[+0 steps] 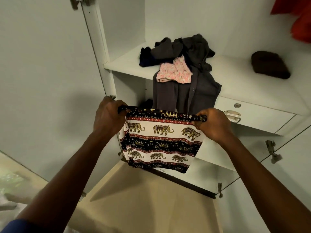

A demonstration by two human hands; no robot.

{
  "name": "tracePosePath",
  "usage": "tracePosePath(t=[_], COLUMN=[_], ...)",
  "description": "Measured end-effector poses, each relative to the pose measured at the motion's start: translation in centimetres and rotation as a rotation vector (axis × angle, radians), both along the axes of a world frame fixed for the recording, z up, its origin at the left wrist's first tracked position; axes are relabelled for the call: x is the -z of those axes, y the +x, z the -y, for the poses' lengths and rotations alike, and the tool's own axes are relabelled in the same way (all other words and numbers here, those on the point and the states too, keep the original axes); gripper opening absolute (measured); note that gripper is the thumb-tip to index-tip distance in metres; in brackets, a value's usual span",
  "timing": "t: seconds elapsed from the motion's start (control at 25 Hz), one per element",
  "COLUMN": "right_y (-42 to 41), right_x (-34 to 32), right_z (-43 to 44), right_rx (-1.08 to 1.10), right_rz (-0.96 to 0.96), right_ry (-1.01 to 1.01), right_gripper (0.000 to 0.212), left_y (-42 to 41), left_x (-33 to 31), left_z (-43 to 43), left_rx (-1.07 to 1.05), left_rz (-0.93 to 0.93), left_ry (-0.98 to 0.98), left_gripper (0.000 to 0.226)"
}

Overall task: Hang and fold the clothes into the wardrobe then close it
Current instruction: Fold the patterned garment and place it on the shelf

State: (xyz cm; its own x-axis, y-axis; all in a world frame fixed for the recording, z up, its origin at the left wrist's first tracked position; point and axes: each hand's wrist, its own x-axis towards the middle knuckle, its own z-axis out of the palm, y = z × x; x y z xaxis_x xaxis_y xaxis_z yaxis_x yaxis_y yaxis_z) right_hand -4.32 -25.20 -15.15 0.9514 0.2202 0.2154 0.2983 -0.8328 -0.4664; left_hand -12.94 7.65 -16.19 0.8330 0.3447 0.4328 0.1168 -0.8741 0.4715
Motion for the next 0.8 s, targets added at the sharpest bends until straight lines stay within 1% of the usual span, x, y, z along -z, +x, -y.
tracePosePath(t=[0.12,0.16,0.24,0.28,0.32,0.36,0.4,0.44,0.48,0.52,0.56,0.64,0.72,0.8], right_y=[0.8,1.0,1.2,1.2,1.1,0.8,0.3,-0.1,-0.5,-0.7,-0.7,0.4,2.3,5.5], right_x=[-2.5,-3.6,-5.7,-6.7,-7.8,-8.8,-9.7,-10.6,-11.4,-12.3,-13.0,-14.2,-15.2,-15.8], right_z=[1.5,2.1,3.2,3.9,4.6,5.1,5.6,6.2,7.0,7.7,8.5,10.4,12.3,14.8], right_rx=[0.108,0.133,0.152,0.151,0.149,0.131,0.115,0.11,0.125,0.139,0.156,0.196,0.234,0.286], right_rz=[0.159,0.193,0.238,0.233,0.195,0.123,0.068,0.066,0.101,0.135,0.166,0.214,0.243,0.261], right_ry=[0.055,0.097,0.264,0.406,0.591,0.789,0.955,1.065,1.122,1.157,1.177,1.2,1.193,1.177], right_gripper=[0.018,0.017,0.015,0.014,0.012,0.013,0.014,0.015,0.015,0.015,0.015,0.014,0.011,0.009], left_y=[1.1,1.6,2.7,3.3,4.1,4.7,5.4,6.1,6.8,7.6,8.8,11.2,13.9,17.6], left_x=[-2.7,-3.7,-5.8,-6.9,-8.1,-8.9,-9.6,-10.5,-11.4,-12.0,-12.5,-13.5,-14.4,-15.1], left_z=[1.3,2.0,3.1,3.7,4.2,4.7,5.3,6.6,8.1,9.8,11.4,14.6,17.0,19.0], left_rx=[-0.073,-0.088,-0.095,-0.081,-0.047,0.003,0.071,0.164,0.245,0.297,0.319,0.333,0.369,0.424], left_rz=[0.127,0.165,0.233,0.258,0.29,0.331,0.375,0.403,0.422,0.448,0.479,0.532,0.567,0.55], left_ry=[0.133,0.146,0.159,0.144,0.072,-0.097,-0.391,-0.745,-1.045,-1.23,-1.324,-1.412,-1.418,-1.374], left_gripper=[0.018,0.018,0.02,0.021,0.021,0.02,0.017,0.014,0.012,0.013,0.013,0.013,0.011,0.009])
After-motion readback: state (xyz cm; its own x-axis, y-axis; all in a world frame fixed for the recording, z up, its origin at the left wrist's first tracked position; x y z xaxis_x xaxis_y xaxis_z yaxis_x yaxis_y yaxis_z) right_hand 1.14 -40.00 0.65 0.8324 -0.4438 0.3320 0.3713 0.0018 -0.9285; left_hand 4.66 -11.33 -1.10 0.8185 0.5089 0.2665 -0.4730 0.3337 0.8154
